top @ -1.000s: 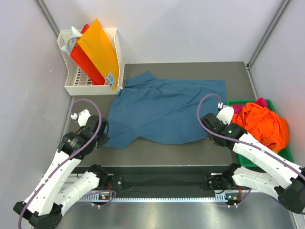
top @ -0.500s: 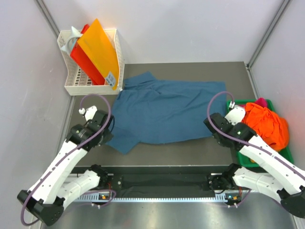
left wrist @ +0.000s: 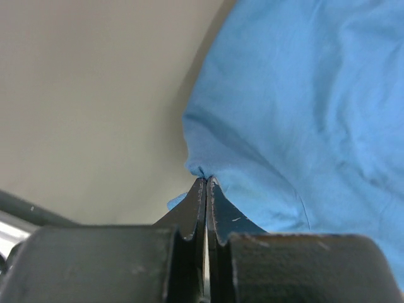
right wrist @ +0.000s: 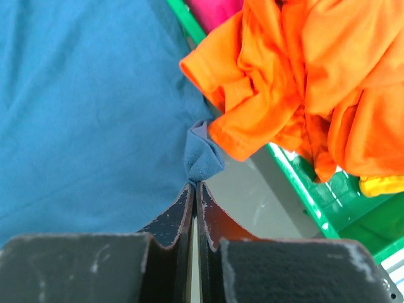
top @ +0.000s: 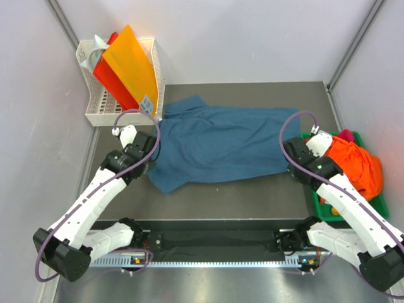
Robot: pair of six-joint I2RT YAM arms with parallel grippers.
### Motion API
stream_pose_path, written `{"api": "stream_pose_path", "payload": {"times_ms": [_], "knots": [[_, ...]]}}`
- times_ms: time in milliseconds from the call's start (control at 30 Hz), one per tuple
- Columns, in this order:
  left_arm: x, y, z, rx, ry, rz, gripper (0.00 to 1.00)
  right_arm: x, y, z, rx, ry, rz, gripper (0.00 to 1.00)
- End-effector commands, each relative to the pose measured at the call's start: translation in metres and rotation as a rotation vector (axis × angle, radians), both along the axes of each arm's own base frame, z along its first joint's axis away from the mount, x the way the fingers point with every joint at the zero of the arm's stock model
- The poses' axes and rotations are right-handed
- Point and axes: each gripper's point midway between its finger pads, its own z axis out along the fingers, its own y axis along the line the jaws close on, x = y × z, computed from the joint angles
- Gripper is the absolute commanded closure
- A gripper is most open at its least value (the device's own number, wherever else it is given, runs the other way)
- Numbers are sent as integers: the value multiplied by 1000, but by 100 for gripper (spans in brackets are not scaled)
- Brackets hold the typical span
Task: Fold and stack the t-shirts
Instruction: Grap the side of the flattened tshirt closest away from the robot with both arms, then fold the flattened tshirt in 1/3 of the way
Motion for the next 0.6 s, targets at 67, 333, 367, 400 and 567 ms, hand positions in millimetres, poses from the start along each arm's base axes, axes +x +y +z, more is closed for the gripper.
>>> {"api": "stream_pose_path", "payload": {"times_ms": [67, 333, 367, 400, 567], "knots": [[38, -2, 30, 22, -137, 24, 100, 23, -7, 13, 4, -51, 3, 100], [61, 1, 35, 49, -181, 41, 100, 36, -10, 6, -3, -39, -5, 100], [63, 2, 37, 53, -185, 44, 100, 39, -9, 6, 0, -45, -1, 100], [68, 2, 39, 52, -199, 44, 100, 41, -9, 3, -2, -35, -4, 100], [89, 9, 41, 45, -219, 77, 100, 52, -6, -5, 6, -20, -5, 100]]}}
